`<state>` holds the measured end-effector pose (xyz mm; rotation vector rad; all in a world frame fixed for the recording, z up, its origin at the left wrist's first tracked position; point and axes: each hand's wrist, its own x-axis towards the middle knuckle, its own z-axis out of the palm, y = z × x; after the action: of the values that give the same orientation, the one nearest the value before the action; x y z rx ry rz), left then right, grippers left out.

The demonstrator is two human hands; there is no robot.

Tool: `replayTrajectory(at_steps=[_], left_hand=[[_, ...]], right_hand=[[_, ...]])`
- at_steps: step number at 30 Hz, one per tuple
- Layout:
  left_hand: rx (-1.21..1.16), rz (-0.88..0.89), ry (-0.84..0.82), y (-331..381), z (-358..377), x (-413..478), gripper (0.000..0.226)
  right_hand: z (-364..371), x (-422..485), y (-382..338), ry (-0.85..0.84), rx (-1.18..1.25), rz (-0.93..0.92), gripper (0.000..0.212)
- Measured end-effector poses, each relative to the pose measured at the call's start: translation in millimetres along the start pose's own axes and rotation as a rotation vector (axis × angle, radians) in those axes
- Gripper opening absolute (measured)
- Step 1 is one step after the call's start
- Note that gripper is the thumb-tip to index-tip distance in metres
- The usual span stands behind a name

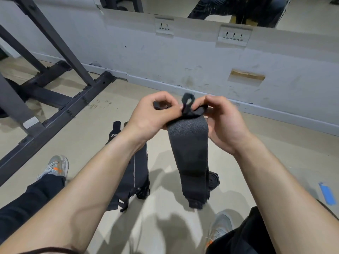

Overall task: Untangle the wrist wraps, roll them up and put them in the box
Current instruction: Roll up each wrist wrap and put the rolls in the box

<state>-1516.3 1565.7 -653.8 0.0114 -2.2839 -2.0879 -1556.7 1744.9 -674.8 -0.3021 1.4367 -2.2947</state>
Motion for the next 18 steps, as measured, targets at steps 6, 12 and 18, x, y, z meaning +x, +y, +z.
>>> replayTrajectory(at_steps=[6,12,18], left_hand=[[0.122,0.066,0.073,-6.3,0.3,-5.4,0.025],[0.043,-0.01,0.222,-12.0,6.4,-7.8,0.046],[-0.25,-0.048,0.346,-29.2,13.9,-9.7,0.007]], right_hand=[[-2.4,-3.3,4.6,0.019,-0.21,-0.03,0.031],[0.1,-0.7,6.8,0.136,-0.27,-0.02,0.014],[1.9,1.5,8.3,0.233,-0.332,-0.062,0.02]])
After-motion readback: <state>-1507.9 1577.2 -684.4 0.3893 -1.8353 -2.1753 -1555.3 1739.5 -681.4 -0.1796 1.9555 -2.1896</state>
